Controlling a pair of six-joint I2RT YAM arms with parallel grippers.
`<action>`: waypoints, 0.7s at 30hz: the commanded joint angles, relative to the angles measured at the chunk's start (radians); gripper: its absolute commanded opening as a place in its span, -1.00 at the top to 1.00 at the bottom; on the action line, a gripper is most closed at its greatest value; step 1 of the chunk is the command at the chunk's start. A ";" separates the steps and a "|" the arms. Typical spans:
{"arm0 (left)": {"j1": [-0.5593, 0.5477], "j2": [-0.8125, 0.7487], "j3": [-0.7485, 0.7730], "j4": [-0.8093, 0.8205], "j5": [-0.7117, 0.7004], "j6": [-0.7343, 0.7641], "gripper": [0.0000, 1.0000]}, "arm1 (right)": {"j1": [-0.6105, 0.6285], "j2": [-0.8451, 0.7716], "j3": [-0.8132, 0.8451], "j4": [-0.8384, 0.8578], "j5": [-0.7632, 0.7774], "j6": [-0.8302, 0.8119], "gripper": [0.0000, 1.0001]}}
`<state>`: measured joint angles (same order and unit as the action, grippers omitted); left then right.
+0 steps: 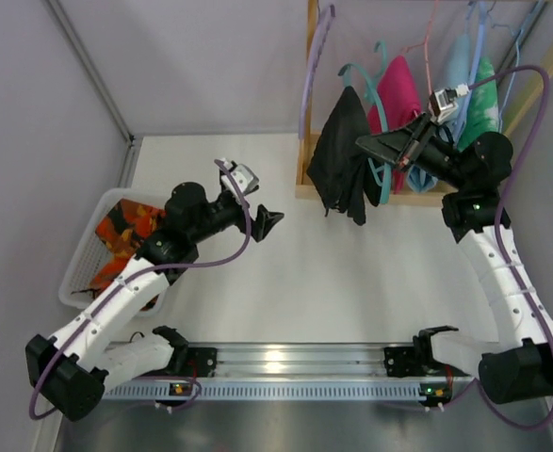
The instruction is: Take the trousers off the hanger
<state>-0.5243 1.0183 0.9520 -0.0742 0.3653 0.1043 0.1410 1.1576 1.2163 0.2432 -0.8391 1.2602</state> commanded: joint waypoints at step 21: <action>-0.459 0.485 0.186 0.721 -0.460 -0.169 -0.98 | 0.040 -0.197 -0.063 -0.027 0.069 -0.194 1.00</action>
<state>-0.9802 1.4860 1.0790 0.5053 -0.0467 -0.0116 0.1612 1.0199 1.1191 0.0731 -0.7815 1.1355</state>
